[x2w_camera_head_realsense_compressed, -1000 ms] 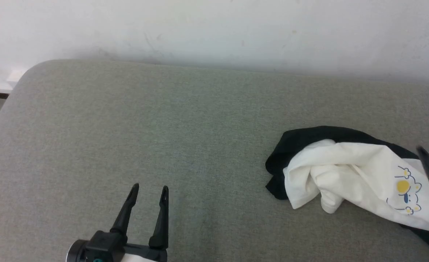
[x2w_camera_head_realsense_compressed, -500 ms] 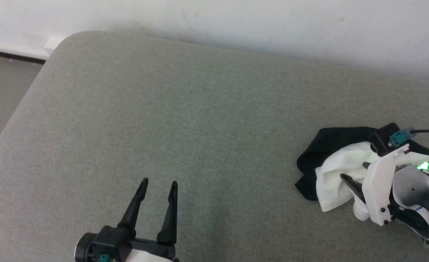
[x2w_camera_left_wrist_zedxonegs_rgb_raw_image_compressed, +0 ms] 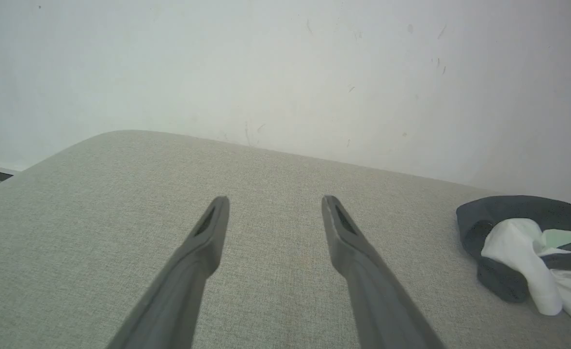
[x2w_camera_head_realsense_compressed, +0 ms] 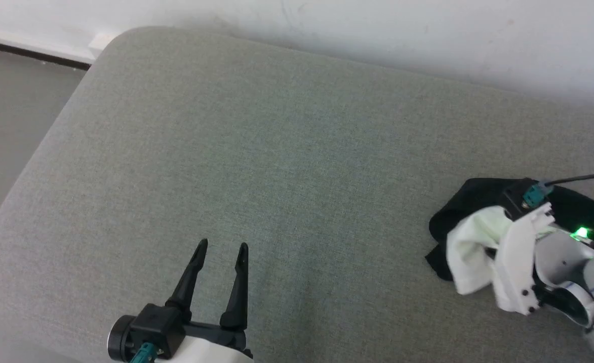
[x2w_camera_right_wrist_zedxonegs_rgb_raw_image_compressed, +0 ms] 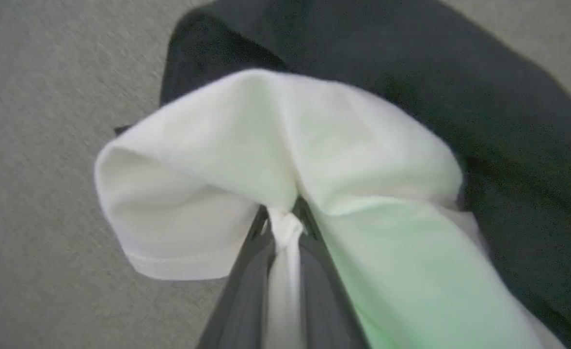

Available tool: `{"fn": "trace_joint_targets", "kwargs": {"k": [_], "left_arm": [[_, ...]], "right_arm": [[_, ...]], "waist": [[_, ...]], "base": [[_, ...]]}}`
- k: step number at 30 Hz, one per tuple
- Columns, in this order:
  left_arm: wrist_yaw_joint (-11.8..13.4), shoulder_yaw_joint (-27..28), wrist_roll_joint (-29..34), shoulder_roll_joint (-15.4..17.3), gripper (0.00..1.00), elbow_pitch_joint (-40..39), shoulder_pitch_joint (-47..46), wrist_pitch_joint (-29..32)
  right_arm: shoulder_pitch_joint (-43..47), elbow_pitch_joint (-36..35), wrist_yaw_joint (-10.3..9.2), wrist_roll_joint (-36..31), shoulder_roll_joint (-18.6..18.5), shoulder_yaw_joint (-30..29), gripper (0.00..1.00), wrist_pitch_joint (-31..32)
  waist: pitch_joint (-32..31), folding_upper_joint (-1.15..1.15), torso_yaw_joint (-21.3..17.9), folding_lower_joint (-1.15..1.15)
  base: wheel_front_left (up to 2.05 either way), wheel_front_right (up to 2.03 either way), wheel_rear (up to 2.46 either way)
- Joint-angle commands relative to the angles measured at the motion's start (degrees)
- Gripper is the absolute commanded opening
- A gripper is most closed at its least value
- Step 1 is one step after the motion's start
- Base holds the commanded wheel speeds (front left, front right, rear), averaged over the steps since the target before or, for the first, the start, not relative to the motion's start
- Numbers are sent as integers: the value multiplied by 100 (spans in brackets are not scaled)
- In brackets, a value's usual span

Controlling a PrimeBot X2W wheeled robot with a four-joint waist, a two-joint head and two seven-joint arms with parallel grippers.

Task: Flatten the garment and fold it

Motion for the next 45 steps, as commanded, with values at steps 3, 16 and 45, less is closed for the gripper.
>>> {"fn": "trace_joint_targets", "kwargs": {"k": [3,16,45], "left_arm": [[25,-7,-24,-26,100,56,-57,-27],[31,247,76,-28,100,-40,154,-27],[-63,307,149,-4,100,-195,348,-27]], "right_arm": [[-372,-252,-2,176,328,155,0,-346],[-1396,-412,-2,1264,1956,2455,0,-830],[697,-778,-2,-475,1673,-982,100,-3941]], "waist": [[-281,0,-81,-1],[-407,0,152,-1],[-712,0,-1188,-1]], "base": [[0,0,0],[0,0,0],[0,0,0]]}}
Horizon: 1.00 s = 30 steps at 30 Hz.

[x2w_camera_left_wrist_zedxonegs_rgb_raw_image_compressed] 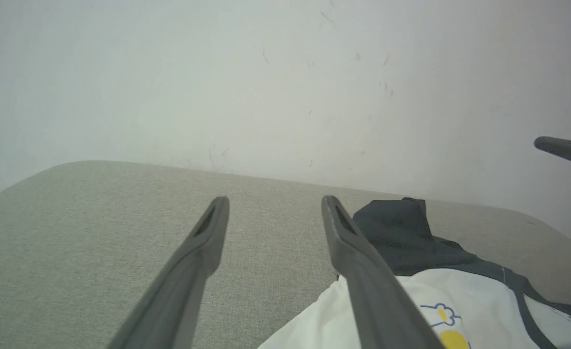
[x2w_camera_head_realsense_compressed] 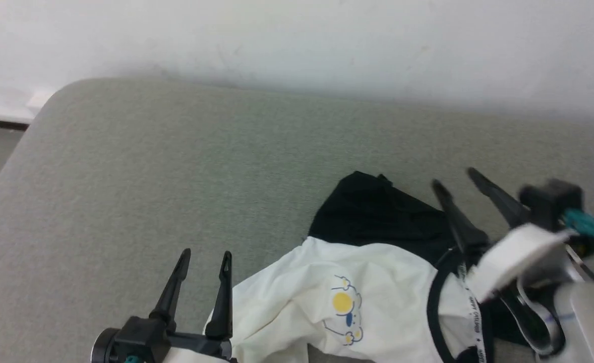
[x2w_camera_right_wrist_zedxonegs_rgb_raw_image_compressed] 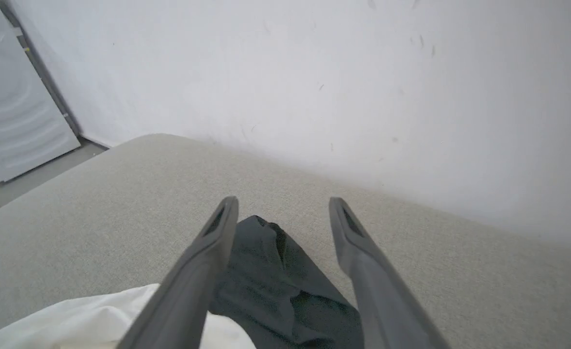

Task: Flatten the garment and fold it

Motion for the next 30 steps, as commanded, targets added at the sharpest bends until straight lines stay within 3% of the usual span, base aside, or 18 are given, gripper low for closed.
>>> {"fn": "trace_joint_targets", "kwargs": {"k": [1,6,10,16,21,26,30], "left_arm": [[-52,7,54,5,100,-61,56,-27],[-37,61,31,-2,100,-216,110,-27],[-49,60,54,-8,100,-344,268,-27],[-88,23,119,-13,100,-323,574,-27],[-181,78,112,-9,100,-326,366,-27],[-369,-29,86,152,100,-203,-301,163],[-553,-353,154,554,100,48,-1494,1052]], "right_arm": [[489,-227,-4,-366,245,-472,100,-225],[1657,-923,-4,-1374,990,-1593,100,-910],[2368,-1145,-4,-1752,1272,-2078,100,-1590],[2949,-960,-4,-1126,1304,-2486,100,-2179],[2929,-944,-4,-1051,1305,-2568,100,-2299],[2807,-1003,-4,-1074,1306,-2539,100,-2329],[2676,-1010,-4,-1027,1306,-2462,100,-2343]], "waist": [[-90,0,-447,0],[-93,0,-714,0],[-121,0,-812,0],[-175,0,-970,0],[-126,0,-1125,0],[52,0,-1257,0],[346,0,-1371,0]], "base": [[0,0,0],[0,0,0],[0,0,0],[0,0,0],[0,0,0],[0,0,0],[0,0,0]]}}
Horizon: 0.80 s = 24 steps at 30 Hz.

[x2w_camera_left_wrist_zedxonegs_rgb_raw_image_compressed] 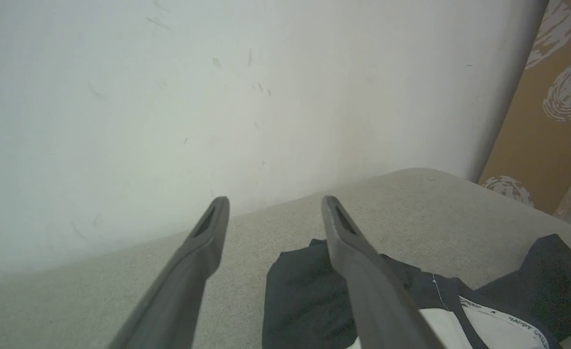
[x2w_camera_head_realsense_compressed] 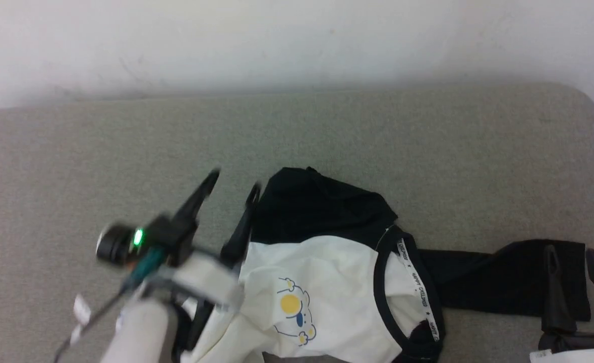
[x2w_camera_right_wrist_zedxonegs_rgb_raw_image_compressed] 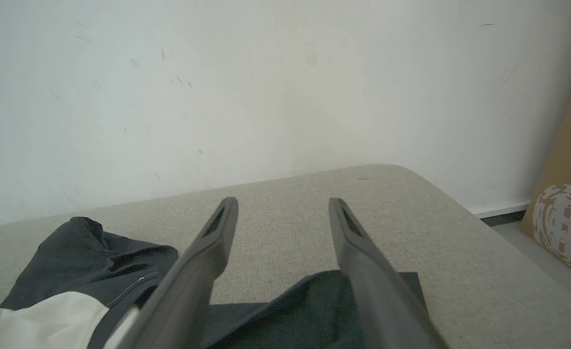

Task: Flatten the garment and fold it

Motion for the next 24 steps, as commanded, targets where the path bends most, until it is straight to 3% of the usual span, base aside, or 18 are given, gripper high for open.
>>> {"fn": "trace_joint_targets", "kwargs": {"k": [1,6,12,19,24], "left_arm": [[-51,-119,-25,82,100,84,-418,220],[-104,-1189,-627,573,100,593,-2235,1501],[-107,-2353,-1754,1084,100,1219,-4053,2514],[-108,-3361,-2968,1651,100,1690,-4957,4289],[-108,-3676,-3220,2032,100,1684,-5155,4780]], "right_arm": [[-106,-7,-3,46,19,38,100,-45],[-368,45,-3,138,19,137,100,-53],[-654,67,-3,287,19,210,100,-55],[-943,105,-3,444,19,285,100,-56],[-1085,131,-3,507,19,347,100,-56]], "waist": [[287,0,-145,0],[772,0,-357,0],[1338,0,-698,0],[1856,0,-1041,0],[2069,0,-1218,0]], "base": [[0,0,0],[0,0,0],[0,0,0],[0,0,0],[0,0,0]]}}
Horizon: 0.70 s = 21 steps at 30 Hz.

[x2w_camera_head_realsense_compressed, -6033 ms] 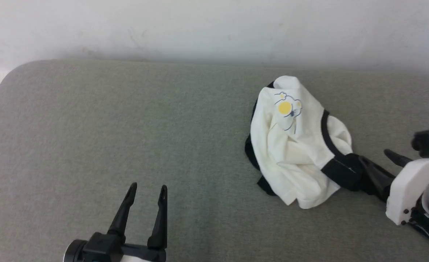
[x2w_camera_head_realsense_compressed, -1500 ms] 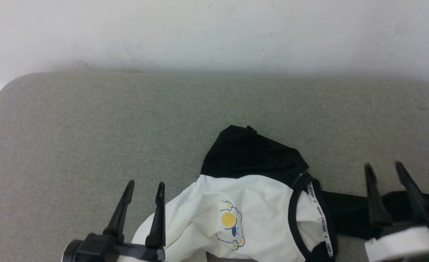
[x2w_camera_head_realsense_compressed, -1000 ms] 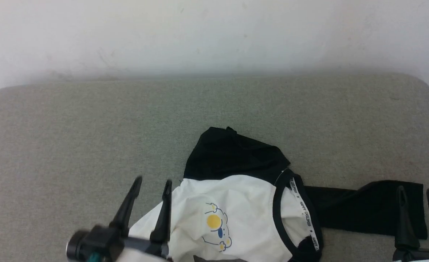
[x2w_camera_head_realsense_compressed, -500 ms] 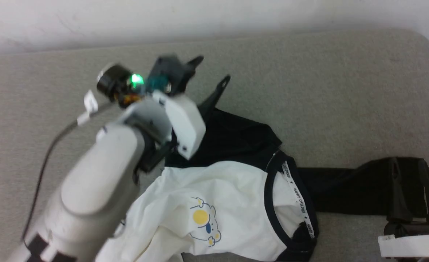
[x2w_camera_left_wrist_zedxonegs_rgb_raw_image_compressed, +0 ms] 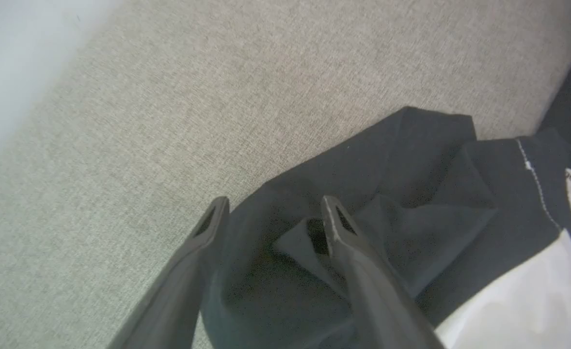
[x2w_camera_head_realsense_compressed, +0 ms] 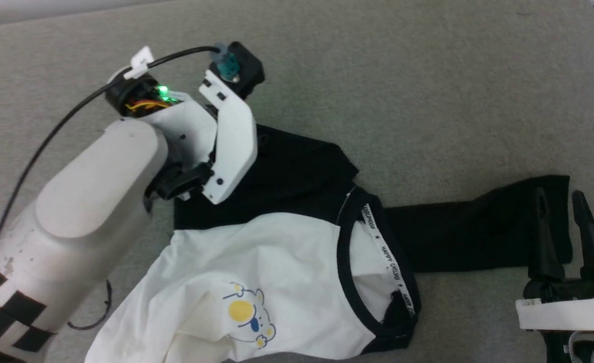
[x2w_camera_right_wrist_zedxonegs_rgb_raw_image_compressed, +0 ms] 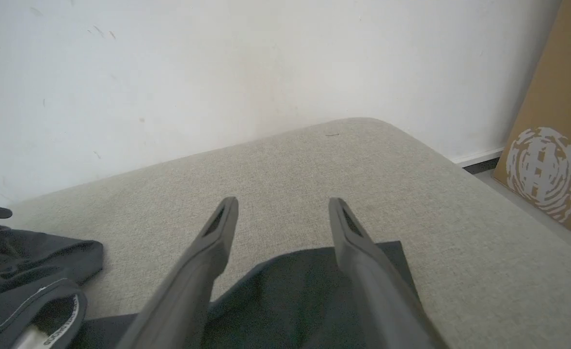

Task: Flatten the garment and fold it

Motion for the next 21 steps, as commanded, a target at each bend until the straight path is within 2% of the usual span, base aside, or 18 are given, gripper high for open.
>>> {"fn": "trace_joint_targets", "kwargs": {"k": [1,4,9,10,11,12,16,21], "left_arm": [[-37,-70,-22,112,100,20,-88,36],[-37,-238,-62,261,100,142,-55,241],[-37,-717,-289,558,100,225,76,1178],[-37,-774,-291,616,84,160,73,1179],[-37,-819,-290,666,32,94,72,1119],[-37,-846,-305,711,0,55,84,1034],[-24,-607,-546,677,0,50,177,528],[141,-32,-878,377,0,-107,202,-403]], "right_arm": [[-97,11,-4,58,16,26,100,-28],[-138,13,-4,71,16,43,100,-28],[-155,8,-4,64,16,52,100,-28],[-169,13,-4,59,16,47,100,-28],[-183,16,-4,53,16,43,100,-28],[-191,19,-4,47,16,36,100,-28],[-183,30,-4,-15,16,20,100,-28],[-100,77,-4,-119,16,1,100,-28]], "waist": [[326,0,-327,-1],[400,0,-391,-1],[446,0,-429,-1],[453,0,-430,-1],[453,0,-427,-1],[441,0,-414,-1],[297,0,-281,-1],[-98,0,-20,-1]], "base": [[0,0,0],[0,0,0],[0,0,0],[0,0,0],[0,0,0],[0,0,0],[0,0,0],[0,0,0]]}}
